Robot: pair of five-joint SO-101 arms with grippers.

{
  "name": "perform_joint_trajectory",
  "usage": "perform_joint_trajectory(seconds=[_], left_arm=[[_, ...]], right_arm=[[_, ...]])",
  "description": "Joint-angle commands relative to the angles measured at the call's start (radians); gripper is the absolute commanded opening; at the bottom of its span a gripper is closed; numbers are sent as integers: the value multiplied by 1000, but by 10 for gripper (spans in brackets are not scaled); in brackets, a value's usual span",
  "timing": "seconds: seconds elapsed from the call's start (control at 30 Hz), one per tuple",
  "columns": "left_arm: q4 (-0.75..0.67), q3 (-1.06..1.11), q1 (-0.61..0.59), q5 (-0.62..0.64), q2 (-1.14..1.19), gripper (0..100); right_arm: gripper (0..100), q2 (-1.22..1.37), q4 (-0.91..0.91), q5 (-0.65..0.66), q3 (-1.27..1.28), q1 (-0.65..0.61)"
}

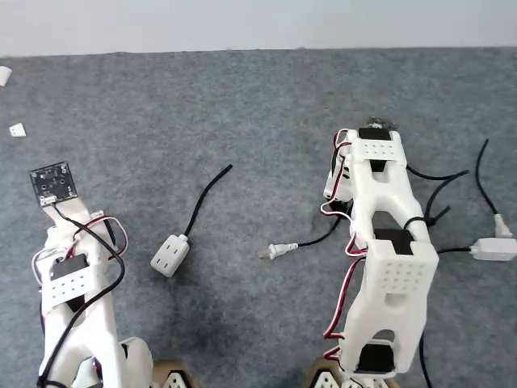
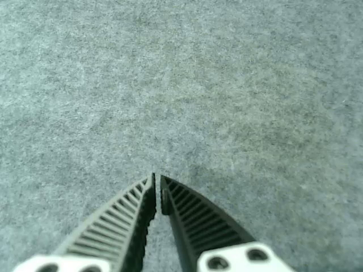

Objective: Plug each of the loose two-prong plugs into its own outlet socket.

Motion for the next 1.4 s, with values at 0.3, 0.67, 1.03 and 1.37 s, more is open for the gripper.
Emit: perform_joint_trajectory(seconds=[0.3,0.67,1.03,1.37], left_arm=[[-26,-2,2,-5,-20,15],[-28,-2,2,-5,-20,15],[-28,-2,2,-5,-20,15],[-28,-2,2,-5,-20,15]], right_arm=[[8,-231,334,187,-173,-96],[8,-593,438,402,-262,-130],[8,-564,433,453,-212,-165],[8,-430,420,456,-278,-197]])
